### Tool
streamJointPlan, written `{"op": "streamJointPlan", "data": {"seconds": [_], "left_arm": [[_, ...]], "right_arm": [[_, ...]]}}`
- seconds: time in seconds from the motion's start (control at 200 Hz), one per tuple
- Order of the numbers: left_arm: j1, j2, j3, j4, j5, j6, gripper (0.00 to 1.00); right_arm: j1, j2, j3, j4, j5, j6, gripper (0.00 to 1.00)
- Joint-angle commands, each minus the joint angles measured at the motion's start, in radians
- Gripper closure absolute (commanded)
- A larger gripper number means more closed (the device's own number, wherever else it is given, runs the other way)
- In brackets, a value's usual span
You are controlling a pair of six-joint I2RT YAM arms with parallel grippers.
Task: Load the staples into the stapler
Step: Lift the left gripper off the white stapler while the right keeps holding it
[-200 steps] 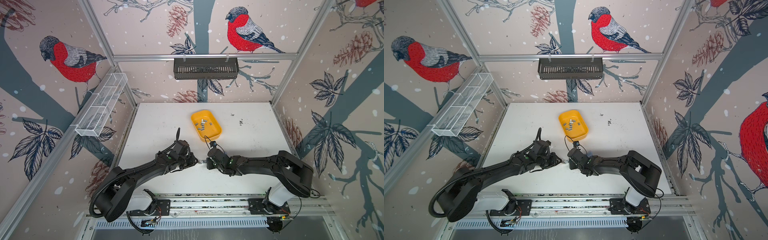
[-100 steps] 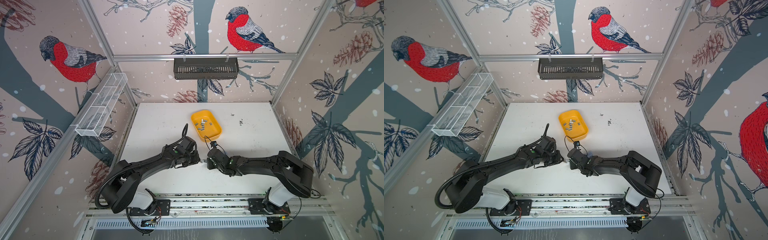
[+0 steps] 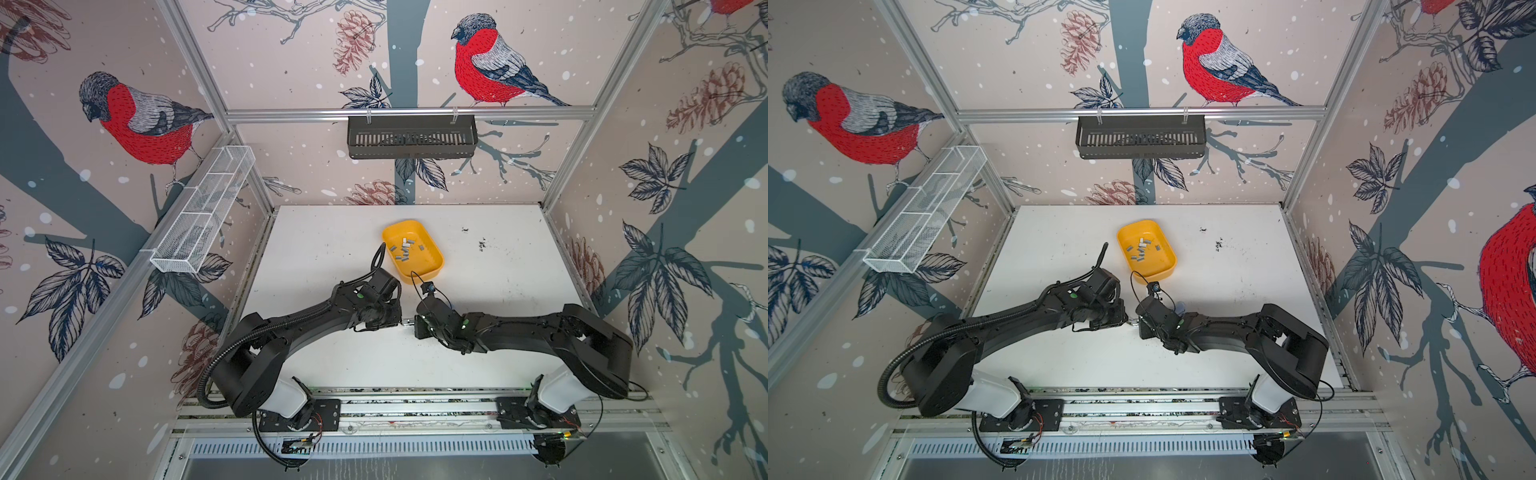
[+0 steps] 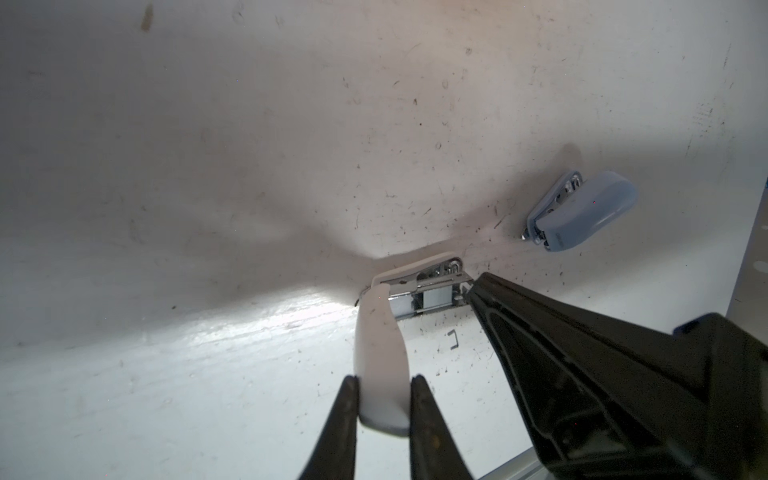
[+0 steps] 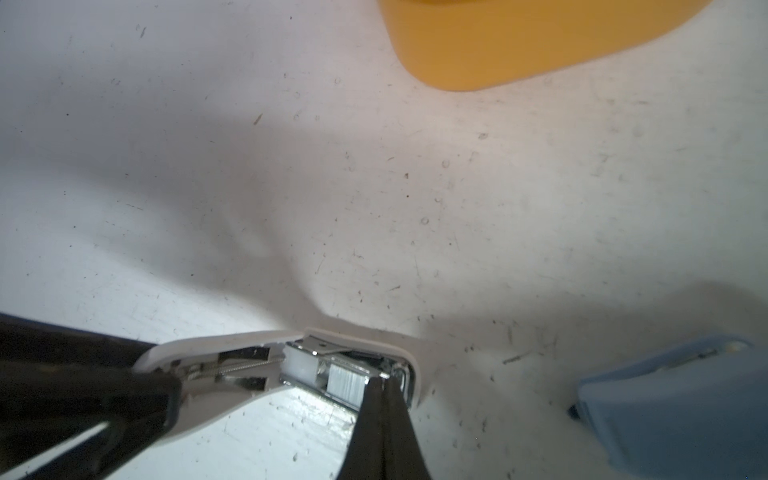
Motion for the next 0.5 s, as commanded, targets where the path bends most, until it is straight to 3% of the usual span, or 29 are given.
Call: {"op": "streamJointPlan", "data": {"seconds": [0.0,0.24,0.495], "left_arm": [[-0.006,0.013,0.029,-0.041,-0.031,0.032,0.91],[-0.006,0.03,0.074,-0.102,-0.067,0.065,0.93],[-0.006,0.054,0.111,-0.171,-0.114,0.091,0.95]], "right_arm": [[0.006,-0.004,-0.002,0.086,-0.095,0.021,0.95],[0.004,-0.003,-0.015,0.112,-0.132,0.03,0.88],[-0.007,-0.034,-0.037,0.132,-0.153,0.027,0.88]]}}
